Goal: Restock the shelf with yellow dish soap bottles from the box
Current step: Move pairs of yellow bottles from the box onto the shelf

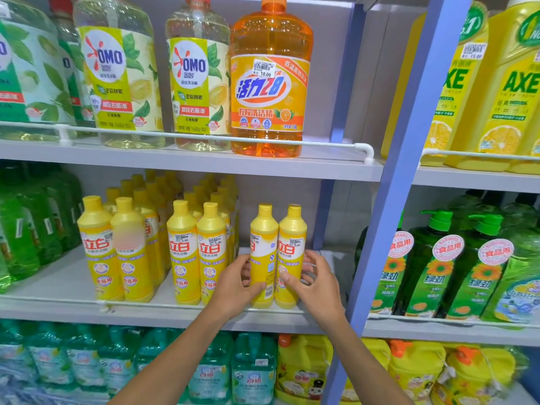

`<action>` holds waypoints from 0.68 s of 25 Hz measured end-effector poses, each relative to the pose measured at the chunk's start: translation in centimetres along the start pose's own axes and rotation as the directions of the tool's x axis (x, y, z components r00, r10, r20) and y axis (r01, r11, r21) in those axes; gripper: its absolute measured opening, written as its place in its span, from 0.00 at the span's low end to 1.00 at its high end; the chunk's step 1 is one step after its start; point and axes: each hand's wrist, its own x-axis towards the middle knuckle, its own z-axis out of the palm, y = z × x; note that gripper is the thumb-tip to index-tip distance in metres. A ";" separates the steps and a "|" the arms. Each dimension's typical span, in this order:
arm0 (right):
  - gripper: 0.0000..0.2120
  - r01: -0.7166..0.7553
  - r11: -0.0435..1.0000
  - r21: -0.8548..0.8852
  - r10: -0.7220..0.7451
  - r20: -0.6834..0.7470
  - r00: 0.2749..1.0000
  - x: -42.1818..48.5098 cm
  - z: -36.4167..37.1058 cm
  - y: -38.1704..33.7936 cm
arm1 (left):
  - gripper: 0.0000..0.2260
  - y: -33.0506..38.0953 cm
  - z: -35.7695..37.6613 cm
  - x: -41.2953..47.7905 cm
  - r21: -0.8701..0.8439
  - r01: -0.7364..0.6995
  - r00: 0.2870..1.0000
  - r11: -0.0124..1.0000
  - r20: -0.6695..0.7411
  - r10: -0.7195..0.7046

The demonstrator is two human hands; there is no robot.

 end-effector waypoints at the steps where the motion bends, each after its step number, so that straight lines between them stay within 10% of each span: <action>1: 0.33 -0.005 1.000 -0.028 0.004 -0.044 0.999 -0.2 0.4 0.6 | 0.25 -0.1 0.1 0.0 0.023 0.000 1.000 1.000 -0.027 0.000; 9: 0.25 -0.008 1.000 -0.030 0.012 0.128 0.992 -0.1 -0.5 0.4 | 0.23 0.0 2.1 0.6 0.010 0.069 0.993 0.998 -0.095 -0.068; 17: 0.26 -0.087 0.904 -0.418 0.079 -0.036 0.996 0.4 1.7 2.2 | 0.22 -1.7 2.2 1.8 0.181 0.117 0.993 0.976 -0.055 -0.109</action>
